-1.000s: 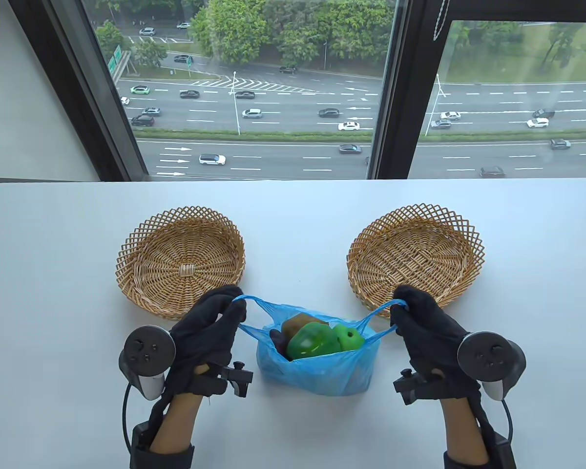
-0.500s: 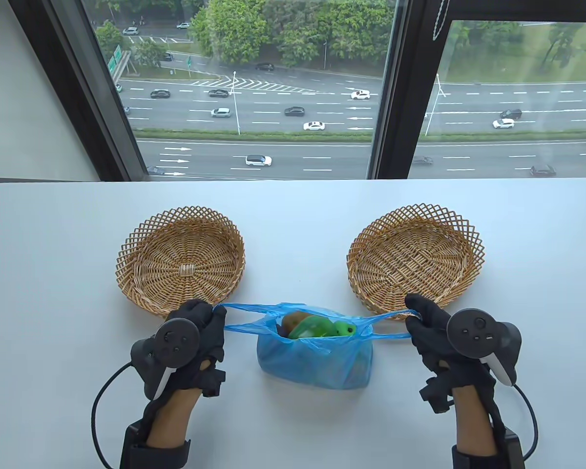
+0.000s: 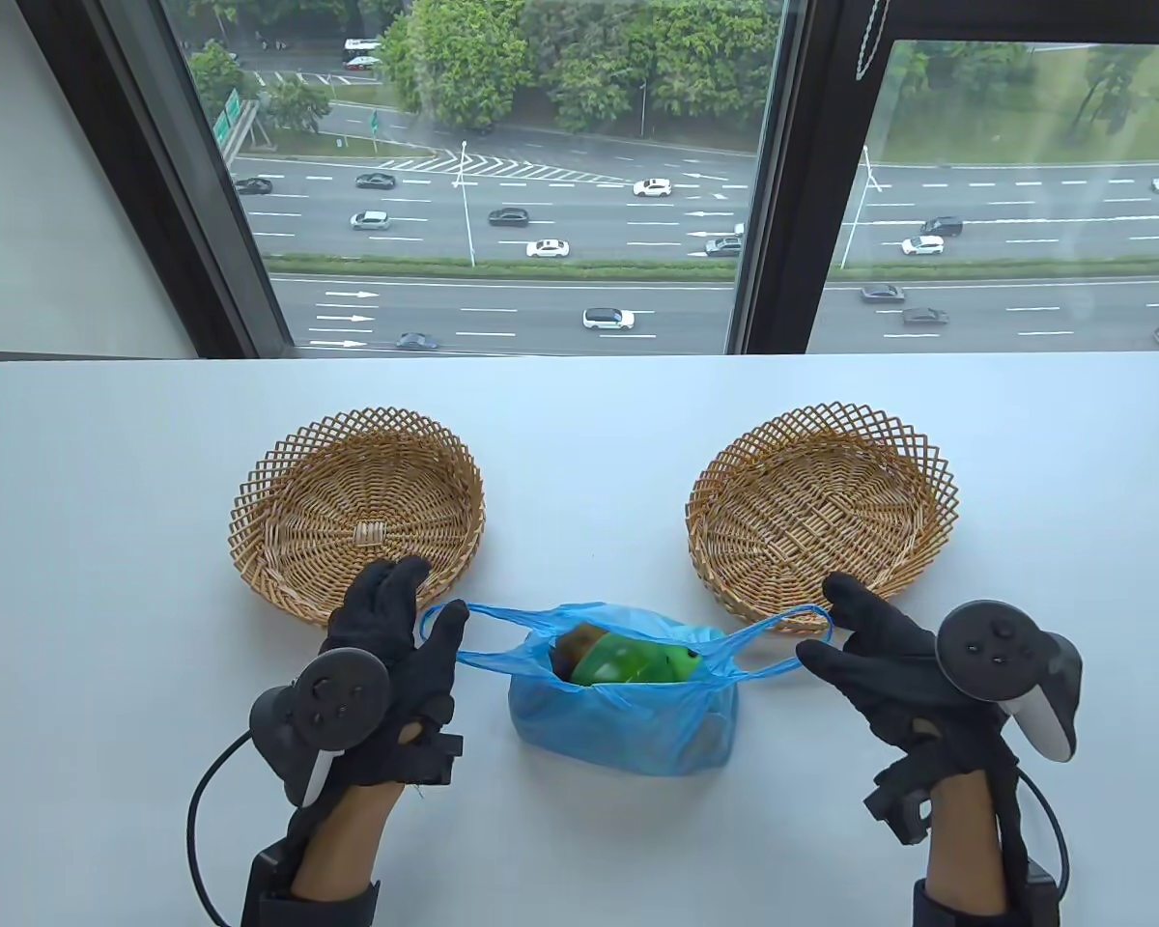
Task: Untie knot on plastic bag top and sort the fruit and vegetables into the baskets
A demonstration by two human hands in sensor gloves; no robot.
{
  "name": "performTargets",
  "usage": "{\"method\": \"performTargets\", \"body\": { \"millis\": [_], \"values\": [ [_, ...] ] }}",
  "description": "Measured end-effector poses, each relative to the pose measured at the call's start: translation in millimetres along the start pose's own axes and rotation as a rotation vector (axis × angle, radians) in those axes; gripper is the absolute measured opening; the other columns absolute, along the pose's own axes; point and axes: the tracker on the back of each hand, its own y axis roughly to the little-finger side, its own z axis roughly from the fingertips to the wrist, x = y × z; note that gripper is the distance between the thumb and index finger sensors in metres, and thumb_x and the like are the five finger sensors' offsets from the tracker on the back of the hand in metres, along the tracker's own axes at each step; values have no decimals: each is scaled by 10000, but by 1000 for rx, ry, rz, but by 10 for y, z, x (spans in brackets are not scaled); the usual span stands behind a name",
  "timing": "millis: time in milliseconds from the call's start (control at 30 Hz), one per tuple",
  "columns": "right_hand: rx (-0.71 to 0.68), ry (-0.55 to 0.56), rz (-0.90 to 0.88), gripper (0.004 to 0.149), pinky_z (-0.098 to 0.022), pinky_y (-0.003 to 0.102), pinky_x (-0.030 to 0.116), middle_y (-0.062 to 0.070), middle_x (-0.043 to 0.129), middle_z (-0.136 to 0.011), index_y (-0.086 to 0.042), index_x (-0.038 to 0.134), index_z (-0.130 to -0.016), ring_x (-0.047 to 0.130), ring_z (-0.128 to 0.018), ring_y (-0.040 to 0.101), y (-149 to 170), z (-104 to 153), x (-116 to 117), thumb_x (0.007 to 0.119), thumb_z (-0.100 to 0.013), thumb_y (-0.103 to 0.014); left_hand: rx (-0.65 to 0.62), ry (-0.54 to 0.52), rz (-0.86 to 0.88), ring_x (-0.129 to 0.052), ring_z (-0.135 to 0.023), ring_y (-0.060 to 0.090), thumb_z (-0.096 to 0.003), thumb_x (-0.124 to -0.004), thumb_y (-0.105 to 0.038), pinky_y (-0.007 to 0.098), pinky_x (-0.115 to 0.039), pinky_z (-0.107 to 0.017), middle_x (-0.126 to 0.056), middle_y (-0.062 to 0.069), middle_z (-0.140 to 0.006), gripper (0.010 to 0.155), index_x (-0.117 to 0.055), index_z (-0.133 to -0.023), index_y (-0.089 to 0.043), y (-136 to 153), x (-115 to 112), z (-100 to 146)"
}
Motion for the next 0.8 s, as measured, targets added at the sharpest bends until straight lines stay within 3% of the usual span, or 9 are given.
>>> {"method": "performTargets", "body": {
  "millis": [100, 167, 233, 367, 467, 533, 700, 800],
  "values": [
    [-68, 175, 55, 860, -511, 691, 677, 298, 621, -1106, -75, 555, -1162, 801, -803, 537, -202, 152, -87, 886, -537, -564, -135, -105, -42, -828, -743, 351, -472, -831, -533, 642, -653, -597, -756, 131, -993, 637, -745, -1023, -226, -252, 27, 80],
    [-126, 308, 141, 829, -497, 636, 715, 273, 673, -1078, -85, 584, -1146, 844, -767, 485, -397, 222, -14, 890, -535, -554, -210, -95, -92, -912, -655, 312, -470, -841, -519, 623, -699, -577, -898, 62, -850, 599, -788, -991, -227, -421, -38, 114],
    [-223, 485, 284, 730, -467, 597, 755, 219, 774, -1009, -103, 664, -1096, 906, -700, 419, -670, 278, 208, 911, -530, -491, -259, -38, -137, -935, -634, 326, -468, -852, -514, 627, -705, -571, -948, 59, -802, 563, -848, -949, -222, -573, -185, 146],
    [-422, 630, 447, 578, -345, 456, 844, 110, 919, -861, -160, 789, -989, 1000, -490, 232, -1041, 405, 617, 965, -490, -394, -287, 27, -296, -1003, -582, 326, -453, -860, -547, 617, -738, -547, -1010, 61, -780, 577, -899, -918, -207, -735, -377, 209],
    [-456, 574, 566, 545, -357, 456, 852, 98, 938, -841, -172, 807, -973, 1022, -506, 241, -1218, 436, 861, 968, -494, -377, -350, -37, -373, -1033, -546, 307, -448, -866, -554, 592, -774, -519, -1036, 47, -752, 568, -917, -899, -213, -821, -401, 279],
    [-433, 514, 671, 564, -413, 494, 848, 105, 934, -862, -165, 802, -983, 1024, -616, 318, -1259, 380, 995, 961, -497, -402, -351, -33, -394, -1044, -573, 330, -443, -870, -566, 594, -778, -519, -1037, 58, -767, 595, -905, -913, -203, -854, -439, 280],
    [-222, 297, 863, 682, -501, 563, 825, 186, 902, -908, -77, 767, -1026, 960, -756, 453, -1199, 133, 1219, 928, -506, -488, -286, 155, -498, -1017, -668, 396, -421, -874, -630, 609, -757, -548, -998, 96, -859, 718, -840, -981, -183, -790, -682, 209],
    [-115, 199, 869, 682, -491, 555, 836, 205, 904, -897, -59, 761, -1026, 972, -738, 456, -1079, -13, 1269, 921, -511, -477, -273, 177, -472, -1042, -633, 361, -413, -910, -581, 588, -780, -534, -1015, 86, -830, 683, -849, -965, -183, -692, -760, 172]
  ]
}}
